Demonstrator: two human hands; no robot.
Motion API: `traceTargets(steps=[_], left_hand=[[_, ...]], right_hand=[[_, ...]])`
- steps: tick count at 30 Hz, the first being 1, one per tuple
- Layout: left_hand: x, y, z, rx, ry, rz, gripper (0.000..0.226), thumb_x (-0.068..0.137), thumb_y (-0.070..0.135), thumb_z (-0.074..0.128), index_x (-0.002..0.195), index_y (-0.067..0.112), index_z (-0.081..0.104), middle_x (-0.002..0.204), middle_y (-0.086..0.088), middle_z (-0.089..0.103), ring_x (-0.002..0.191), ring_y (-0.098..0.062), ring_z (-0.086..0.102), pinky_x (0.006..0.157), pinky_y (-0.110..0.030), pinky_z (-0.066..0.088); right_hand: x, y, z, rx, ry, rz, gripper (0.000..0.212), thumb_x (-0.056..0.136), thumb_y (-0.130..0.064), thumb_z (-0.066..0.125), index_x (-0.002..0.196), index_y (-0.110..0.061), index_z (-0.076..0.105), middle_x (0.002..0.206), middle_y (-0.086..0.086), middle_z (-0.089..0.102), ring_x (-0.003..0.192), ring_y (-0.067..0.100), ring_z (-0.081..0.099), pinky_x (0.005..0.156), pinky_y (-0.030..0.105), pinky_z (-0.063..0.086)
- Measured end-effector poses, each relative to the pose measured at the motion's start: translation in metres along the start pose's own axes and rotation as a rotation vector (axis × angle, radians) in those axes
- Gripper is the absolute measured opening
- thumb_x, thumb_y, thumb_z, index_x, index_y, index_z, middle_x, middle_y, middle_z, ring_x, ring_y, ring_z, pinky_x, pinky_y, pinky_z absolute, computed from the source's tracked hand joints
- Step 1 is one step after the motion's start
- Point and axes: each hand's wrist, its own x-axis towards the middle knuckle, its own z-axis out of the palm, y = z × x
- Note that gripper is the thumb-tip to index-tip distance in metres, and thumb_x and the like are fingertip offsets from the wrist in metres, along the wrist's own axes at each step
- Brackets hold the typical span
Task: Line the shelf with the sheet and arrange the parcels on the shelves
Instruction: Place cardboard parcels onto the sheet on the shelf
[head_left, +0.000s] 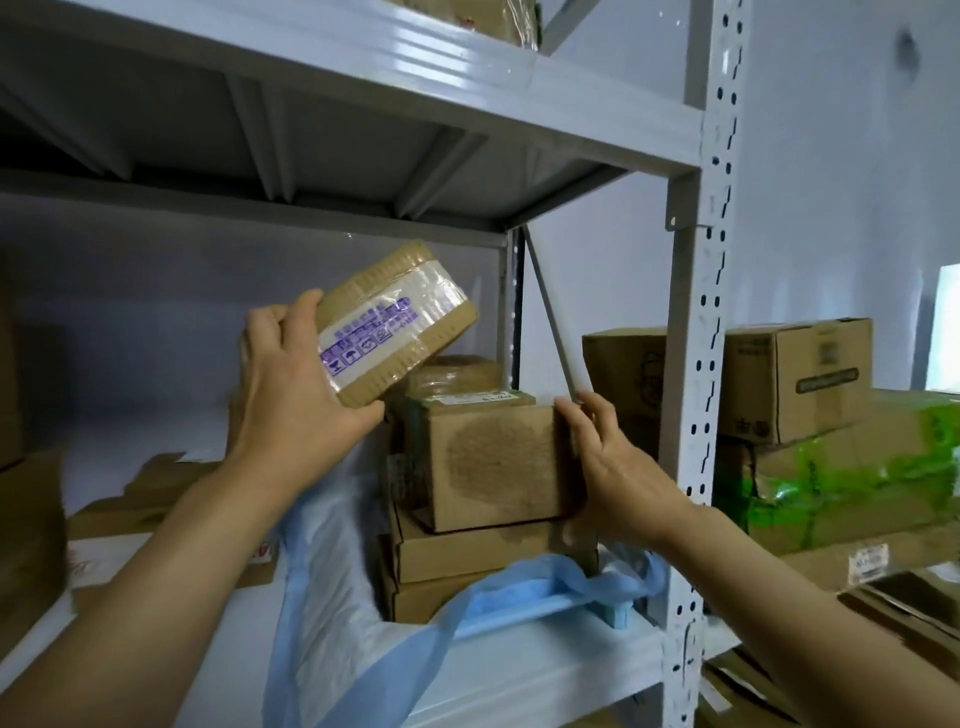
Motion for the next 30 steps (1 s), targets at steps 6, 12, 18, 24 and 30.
traceTargets(steps=[6, 12, 18, 24, 30], left_hand=[[0.011, 0.012, 0.016, 0.018, 0.002, 0.098, 0.105, 0.058, 0.026, 0.085, 0.145, 0.019, 0.027, 0.135, -0.010, 0.029, 0.125, -0.027, 0.035, 0.094, -0.041, 0.042], [0.033, 0.027, 0.039, 0.000, -0.054, 0.142, 0.103, 0.058, 0.020, 0.084, 0.145, 0.024, 0.030, 0.143, -0.009, 0.023, 0.130, -0.030, 0.036, 0.097, -0.043, 0.043], [0.049, 0.037, 0.077, -0.037, -0.223, 0.093, 0.107, 0.062, 0.017, 0.085, 0.144, 0.040, 0.019, 0.153, -0.006, 0.003, 0.131, -0.033, 0.036, 0.104, -0.041, 0.042], [0.055, 0.024, 0.104, -0.360, -0.328, 0.012, 0.085, 0.080, 0.012, 0.072, 0.146, 0.036, 0.024, 0.148, -0.005, 0.029, 0.127, -0.016, 0.039, 0.106, -0.027, 0.033], [0.056, 0.023, 0.120, -0.399, -0.305, -0.047, 0.076, 0.088, 0.004, 0.061, 0.147, 0.029, 0.021, 0.142, -0.003, 0.044, 0.108, -0.006, 0.046, 0.081, -0.017, 0.041]], right_hand=[[0.009, 0.004, -0.005, 0.163, 0.060, 0.028, 0.087, 0.073, -0.053, 0.073, 0.143, -0.037, 0.023, 0.154, -0.009, -0.001, 0.128, 0.020, 0.041, 0.099, 0.033, 0.043], [0.050, -0.016, -0.039, 0.825, 0.318, 0.156, 0.045, 0.096, -0.047, 0.042, 0.138, -0.031, 0.039, 0.142, -0.003, 0.040, 0.120, 0.008, 0.046, 0.093, 0.023, 0.039], [0.103, -0.018, -0.044, 0.932, 0.140, 0.201, 0.041, 0.096, -0.029, 0.050, 0.136, -0.021, 0.044, 0.119, 0.001, 0.057, 0.101, 0.013, 0.057, 0.075, 0.019, 0.048], [0.123, 0.012, -0.027, 0.780, 0.134, 0.358, 0.027, 0.089, -0.013, 0.062, 0.112, -0.020, 0.051, 0.101, 0.007, 0.069, 0.087, 0.021, 0.068, 0.078, 0.033, 0.057], [0.131, 0.020, -0.011, 0.553, 0.073, 0.433, 0.023, 0.083, -0.015, 0.069, 0.099, -0.016, 0.052, 0.104, 0.008, 0.066, 0.092, 0.020, 0.065, 0.082, 0.037, 0.057]])
